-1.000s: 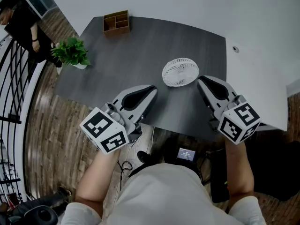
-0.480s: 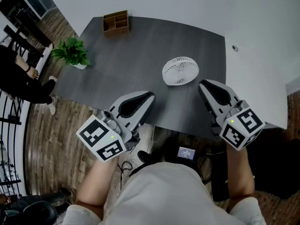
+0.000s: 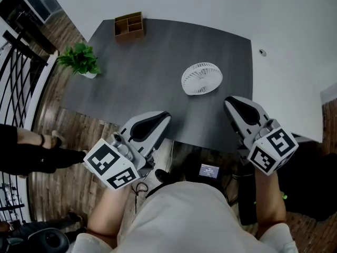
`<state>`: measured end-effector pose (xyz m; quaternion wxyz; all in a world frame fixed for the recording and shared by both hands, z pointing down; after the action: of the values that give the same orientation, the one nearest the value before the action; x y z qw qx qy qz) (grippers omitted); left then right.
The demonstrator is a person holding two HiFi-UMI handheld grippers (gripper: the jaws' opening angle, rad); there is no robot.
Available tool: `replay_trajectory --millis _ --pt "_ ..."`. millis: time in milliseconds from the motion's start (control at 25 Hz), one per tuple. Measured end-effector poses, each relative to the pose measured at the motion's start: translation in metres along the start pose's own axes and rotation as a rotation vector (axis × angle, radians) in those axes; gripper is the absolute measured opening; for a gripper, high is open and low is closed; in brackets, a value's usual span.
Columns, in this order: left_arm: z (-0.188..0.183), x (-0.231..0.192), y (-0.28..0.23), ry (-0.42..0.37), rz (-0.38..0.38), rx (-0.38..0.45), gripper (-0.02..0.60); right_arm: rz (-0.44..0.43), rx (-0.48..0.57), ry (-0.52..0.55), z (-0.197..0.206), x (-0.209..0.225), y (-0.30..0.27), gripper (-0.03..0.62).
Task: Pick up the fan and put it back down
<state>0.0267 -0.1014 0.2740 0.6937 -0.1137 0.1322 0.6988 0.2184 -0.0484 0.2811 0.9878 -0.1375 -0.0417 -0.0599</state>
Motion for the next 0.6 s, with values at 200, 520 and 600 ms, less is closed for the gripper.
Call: replay_trajectory --millis 200,520,600 --pt "0.004 0.008 0.006 0.007 0.008 -0.003 0.022 -0.001 -0.008 -0.011 0.005 -0.007 0.008 0.034" --pt "0.017 0.014 0.017 0.022 0.0 -0.027 0.023 0.005 -0.025 -0.025 0.016 -0.013 0.018 0.033" --pt "0.022 0.015 0.019 0.031 -0.006 -0.029 0.023 0.008 -0.032 -0.026 0.019 -0.014 0.02 0.031"
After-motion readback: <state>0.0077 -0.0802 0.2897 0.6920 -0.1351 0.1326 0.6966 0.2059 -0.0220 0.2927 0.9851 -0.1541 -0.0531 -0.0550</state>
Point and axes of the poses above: the fingertips, and each gripper's own axes: y backward along the fingers, x to its right, z out of its underside, the point moved 4 cm from there along y, backward along the fingers, and after that the axes turned 11 degrees about z, right-handed, at the moved point
